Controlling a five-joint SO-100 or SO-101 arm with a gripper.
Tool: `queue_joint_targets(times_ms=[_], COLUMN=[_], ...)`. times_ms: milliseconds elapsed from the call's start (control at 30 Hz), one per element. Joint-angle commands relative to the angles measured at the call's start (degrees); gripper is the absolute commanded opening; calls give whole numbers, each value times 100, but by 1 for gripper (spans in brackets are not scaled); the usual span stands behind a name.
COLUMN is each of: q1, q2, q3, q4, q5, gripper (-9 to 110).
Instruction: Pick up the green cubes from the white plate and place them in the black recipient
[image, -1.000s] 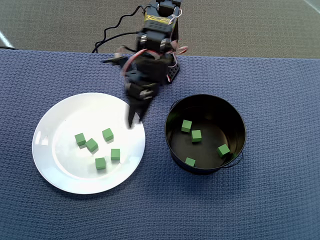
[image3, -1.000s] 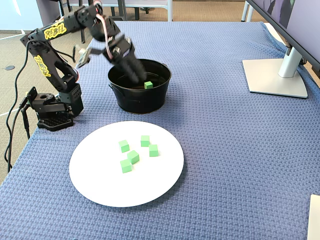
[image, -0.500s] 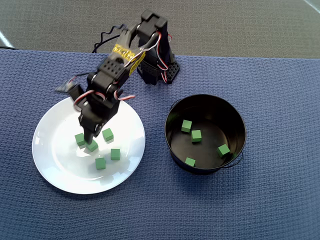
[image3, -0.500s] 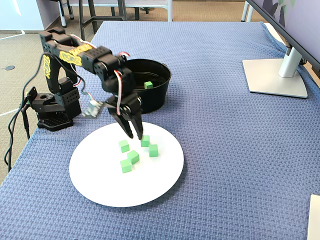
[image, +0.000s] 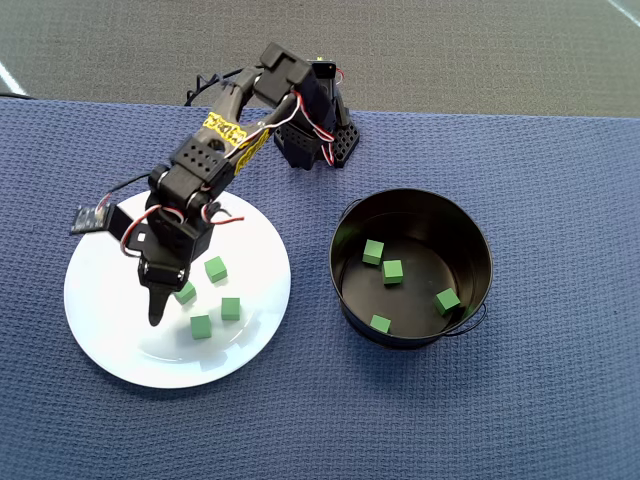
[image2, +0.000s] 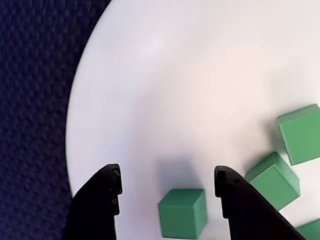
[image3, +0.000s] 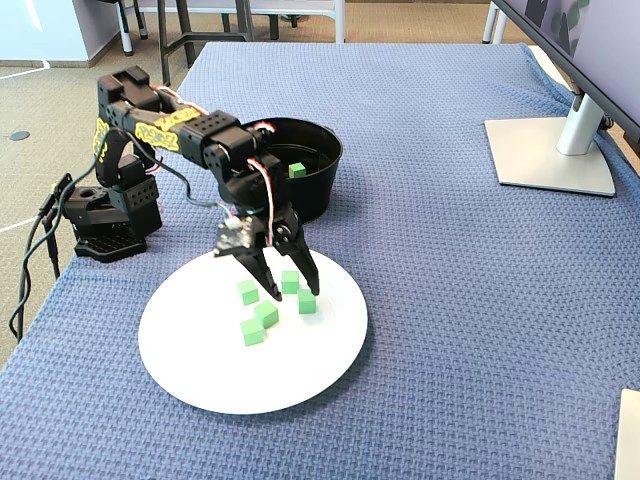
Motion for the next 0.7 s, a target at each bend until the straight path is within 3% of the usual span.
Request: queue_joint_targets(times_ms=[0, 200, 667], q1=[-220, -703, -668], q2=[-35, 26, -703], q3=[-281, -88, -229], q4=[62, 624, 237], q5=[-773, -896, -940], gripper=[18, 19, 19])
